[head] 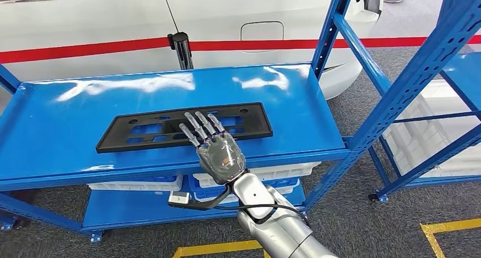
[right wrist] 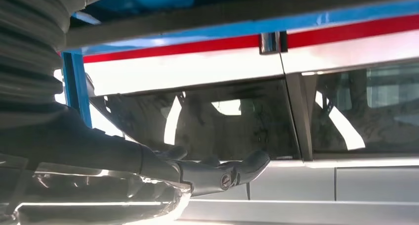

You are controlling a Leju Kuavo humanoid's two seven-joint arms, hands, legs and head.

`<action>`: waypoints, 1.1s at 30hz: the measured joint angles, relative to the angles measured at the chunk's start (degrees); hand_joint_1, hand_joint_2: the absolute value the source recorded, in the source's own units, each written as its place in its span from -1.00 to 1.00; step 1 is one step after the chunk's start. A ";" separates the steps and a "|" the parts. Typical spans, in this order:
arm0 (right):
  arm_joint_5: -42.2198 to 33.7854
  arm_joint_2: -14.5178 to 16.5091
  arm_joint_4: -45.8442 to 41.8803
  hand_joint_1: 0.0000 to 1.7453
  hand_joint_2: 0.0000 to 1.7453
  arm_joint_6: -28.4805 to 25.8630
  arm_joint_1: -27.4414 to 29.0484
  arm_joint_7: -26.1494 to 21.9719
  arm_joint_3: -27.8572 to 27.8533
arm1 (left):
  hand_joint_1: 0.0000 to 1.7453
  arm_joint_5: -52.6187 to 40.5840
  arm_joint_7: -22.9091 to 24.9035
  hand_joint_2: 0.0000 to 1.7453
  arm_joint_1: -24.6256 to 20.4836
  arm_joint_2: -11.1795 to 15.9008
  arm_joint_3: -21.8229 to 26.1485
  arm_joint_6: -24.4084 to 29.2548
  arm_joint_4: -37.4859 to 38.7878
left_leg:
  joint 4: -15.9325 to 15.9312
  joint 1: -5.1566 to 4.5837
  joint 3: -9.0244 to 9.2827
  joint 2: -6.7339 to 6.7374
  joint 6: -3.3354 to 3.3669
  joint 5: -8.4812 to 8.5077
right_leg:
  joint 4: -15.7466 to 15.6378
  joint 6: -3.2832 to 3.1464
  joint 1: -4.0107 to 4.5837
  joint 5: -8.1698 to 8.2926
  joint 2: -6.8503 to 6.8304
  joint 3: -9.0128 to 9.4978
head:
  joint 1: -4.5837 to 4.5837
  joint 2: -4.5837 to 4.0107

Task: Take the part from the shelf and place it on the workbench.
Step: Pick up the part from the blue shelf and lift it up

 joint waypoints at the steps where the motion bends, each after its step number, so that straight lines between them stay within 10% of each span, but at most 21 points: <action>1: -0.08 0.01 0.45 -1.00 1.00 0.00 -0.08 -0.03 0.11 | -1.00 -0.06 0.01 -1.00 -0.01 -0.01 0.00 -0.02 0.00 | 0.02 0.02 0.03 -0.03 -0.03 -0.08 | 3.35 0.21 -0.25 -0.93 -0.01 -1.94 | 0.01 0.00; 3: -0.24 0.05 1.25 -1.00 1.00 0.00 -0.12 -0.08 0.39 | -1.00 -0.27 0.08 -1.00 0.04 -0.03 0.00 -0.07 0.00 | 0.11 0.16 0.20 -0.14 -0.31 -0.35 | 4.86 1.26 -0.79 -0.45 -0.05 -3.40 | 0.00 0.01; 7: -0.45 0.47 2.39 -1.00 1.00 0.00 -0.87 -0.21 0.96 | -1.00 -0.54 0.20 -1.00 -0.03 -0.01 0.00 -0.17 0.00 | 1.45 0.51 0.41 -0.44 -1.95 -1.81 | -8.08 3.21 -1.78 5.25 -0.44 2.41 | 0.08 0.01; 12: -0.79 1.40 3.79 -1.00 1.00 -0.02 -2.05 -0.24 1.37 | -1.00 -0.58 0.22 -1.00 -0.14 0.01 0.00 -0.25 0.00 | 2.90 1.03 0.06 -0.44 -3.43 -3.17 | -9.14 0.95 -1.56 5.30 -0.12 3.14 | -0.16 0.01; 17: -0.95 2.45 5.53 -1.00 1.00 -0.04 -3.09 -0.24 2.05 | -1.00 -0.69 0.17 -1.00 -0.15 -0.03 -0.03 -0.29 0.00 | 15.48 1.20 -6.41 -0.47 -3.86 -8.83 | -9.22 -0.17 -1.25 5.04 -0.10 3.41 | -0.27 0.01; 19: -0.93 2.76 6.52 -1.00 1.00 -0.07 -3.19 -0.24 2.42 | -1.00 -0.73 0.19 -1.00 -0.06 -0.02 -0.04 -0.31 0.00 | 18.64 1.20 -8.82 -0.48 -3.69 -8.74 | -9.21 -0.36 -0.91 4.91 -0.06 3.53 | -0.27 0.01; 23: -0.89 4.03 8.03 -1.00 1.00 -0.17 -3.94 -0.24 2.91 | -1.00 -1.11 0.20 -1.00 -0.21 0.02 -0.03 -0.45 0.00 | 5.81 0.76 -3.61 -0.45 -2.23 -1.58 | -9.23 -0.32 -0.47 4.75 0.29 3.92 | -0.24 0.00; 28: -0.87 4.86 9.18 -1.00 1.00 -0.24 -4.65 -0.24 3.45 | -1.00 -1.22 0.24 -1.00 -0.40 0.04 -0.04 -0.49 -0.01 | 2.45 0.17 -2.10 -0.32 -1.08 -0.77 | -8.91 1.05 -0.33 4.23 0.19 3.60 | -0.17 0.02; 33: -0.87 4.79 10.35 -1.00 1.00 -0.39 -4.99 -0.28 3.72 | -1.00 -1.24 0.27 -1.00 -0.46 0.02 -0.04 -0.49 0.00 | 1.68 0.05 -1.52 -0.20 -0.20 -0.38 | 5.55 0.84 -0.43 -1.48 0.07 -3.67 | 0.06 0.01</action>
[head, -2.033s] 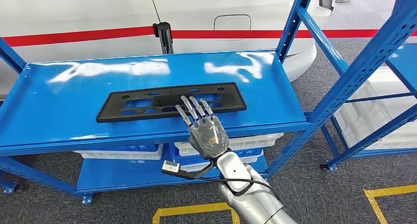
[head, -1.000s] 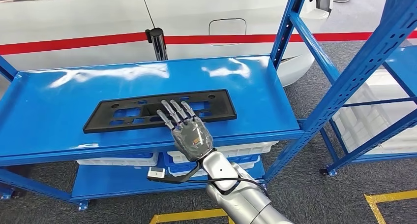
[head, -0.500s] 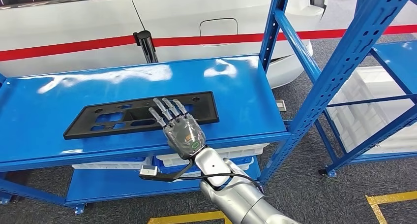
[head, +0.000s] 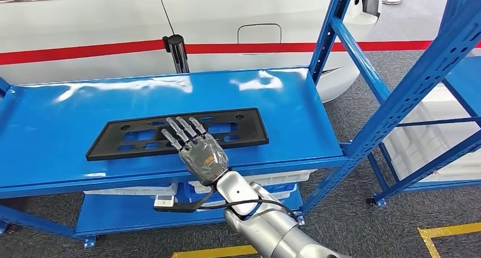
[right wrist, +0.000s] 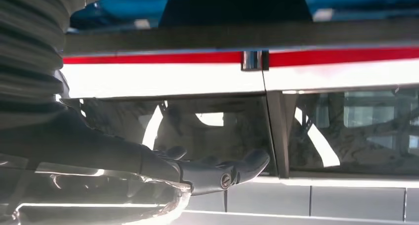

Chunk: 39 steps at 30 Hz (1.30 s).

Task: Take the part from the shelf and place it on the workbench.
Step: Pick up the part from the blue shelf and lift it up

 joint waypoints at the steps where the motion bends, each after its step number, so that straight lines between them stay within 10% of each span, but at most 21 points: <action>1: 0.00 0.01 0.37 -1.00 1.00 -0.05 0.03 -0.08 0.10 | -1.00 -0.01 0.04 -1.00 0.01 0.00 0.00 -0.01 0.00 | 0.03 -0.04 0.02 -0.05 0.00 -0.05 | 0.98 0.29 -0.04 0.04 -0.01 -0.71 | 0.02 0.00; 4: 0.00 0.63 1.56 -1.00 1.00 -0.20 -0.27 -0.41 0.81 | -1.00 -0.05 0.13 -1.00 0.00 -0.05 0.00 0.09 0.00 | 0.17 -0.08 0.27 -0.22 -0.37 -0.35 | -8.20 1.41 -0.13 4.26 -0.13 3.29 | 0.08 -0.01; 7: -0.20 1.93 3.00 -1.00 1.00 -0.33 -0.87 -0.44 2.14 | -1.00 -0.15 0.14 -1.00 -0.12 -0.07 0.01 0.87 0.00 | 0.60 -0.47 0.32 -0.36 -1.05 -0.97 | -15.25 0.77 -0.18 6.86 -0.28 6.83 | -0.06 -0.01; 39: -14.43 4.80 17.18 -1.00 1.00 -1.24 -12.13 13.51 15.46 | -1.00 -4.24 -1.68 -1.00 -2.70 -0.11 -0.09 5.92 -0.11 | 0.16 -0.57 0.76 -0.37 -1.82 -1.03 | -15.42 -0.08 -0.22 6.91 -0.18 7.13 | -0.07 0.00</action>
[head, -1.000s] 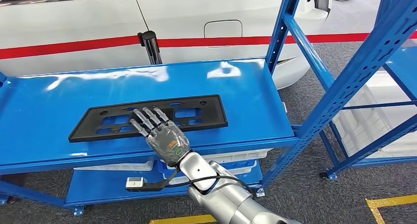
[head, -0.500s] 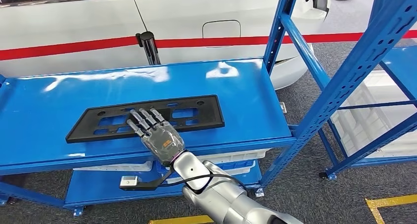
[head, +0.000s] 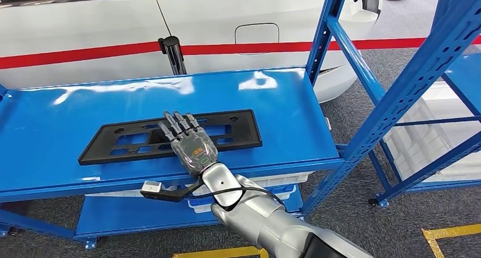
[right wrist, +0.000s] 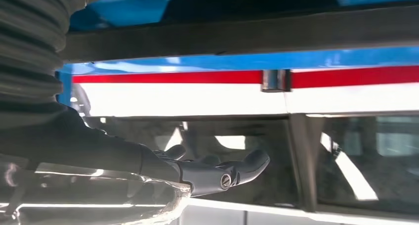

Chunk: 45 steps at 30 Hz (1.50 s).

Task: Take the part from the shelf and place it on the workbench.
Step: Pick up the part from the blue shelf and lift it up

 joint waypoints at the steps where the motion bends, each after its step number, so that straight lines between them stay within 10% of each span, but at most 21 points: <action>1: -0.26 0.00 0.58 -1.00 1.00 0.05 -0.42 0.40 0.22 | -1.00 0.00 -0.03 -1.00 -0.06 0.00 0.00 -0.02 0.00 | 0.00 0.00 0.00 0.00 0.00 0.00 | 0.00 0.00 0.00 0.00 0.00 0.00 | 0.00 0.00; 13: -2.62 0.00 5.66 -0.97 1.00 3.37 -4.27 3.70 1.94 | -1.00 -0.77 0.05 -1.00 -0.60 -0.01 -0.01 -0.45 0.00 | 0.00 0.01 0.01 0.01 0.00 0.00 | 0.00 0.00 0.01 0.00 0.00 0.00 | 0.01 0.00; 17: -3.65 0.00 7.28 0.40 1.00 7.90 -6.11 4.31 2.78 | -1.00 -1.38 0.07 -1.00 -0.91 -0.05 -0.11 -0.77 -0.04 | 0.00 0.01 0.05 0.00 0.00 0.00 | 0.00 0.00 0.01 0.00 0.00 0.04 | 0.01 -0.01; 19: -4.30 0.00 7.75 0.64 1.00 9.16 -6.48 4.32 3.23 | -1.00 -1.37 -0.02 -1.00 -1.00 -0.07 -0.25 -0.87 -0.06 | 0.00 0.01 0.07 0.00 0.00 0.00 | 0.00 0.00 0.01 0.00 0.00 0.06 | 0.01 0.00; 45: -15.52 0.02 8.26 1.00 1.00 3.15 -6.76 0.74 9.78 | -1.00 0.88 4.38 -1.00 -2.02 -0.75 1.44 0.55 -0.01 | 0.00 0.03 0.16 0.03 0.01 -0.01 | 0.00 0.00 0.02 0.00 0.01 0.14 | 0.01 0.01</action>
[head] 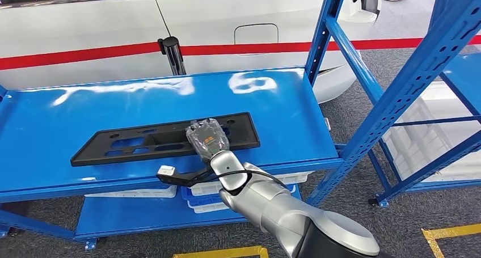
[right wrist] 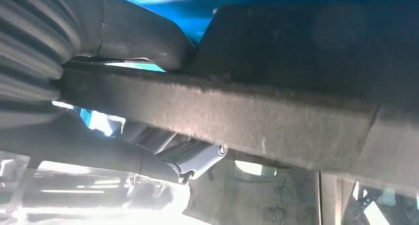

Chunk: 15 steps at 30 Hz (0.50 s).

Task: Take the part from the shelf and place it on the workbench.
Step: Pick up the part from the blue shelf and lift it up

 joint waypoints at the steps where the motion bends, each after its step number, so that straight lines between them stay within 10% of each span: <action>1: -1.66 0.00 -0.09 1.00 1.00 -1.11 0.00 -0.77 -0.09 | -1.00 0.07 0.01 -1.00 0.00 -0.01 0.19 0.25 0.01 | 0.00 0.00 0.00 0.00 0.00 0.00 | 0.00 0.00 0.00 0.00 0.00 0.00 | 0.00 -0.01; 15: -22.67 -0.02 -11.09 1.00 1.00 -11.31 -0.42 -25.18 -19.30 | -1.00 0.48 -0.63 -1.00 0.28 0.03 2.31 3.07 0.03 | 0.01 -0.01 -0.06 -0.03 0.00 0.01 | 0.01 0.02 -0.01 0.02 -0.04 -0.01 | -0.01 -0.02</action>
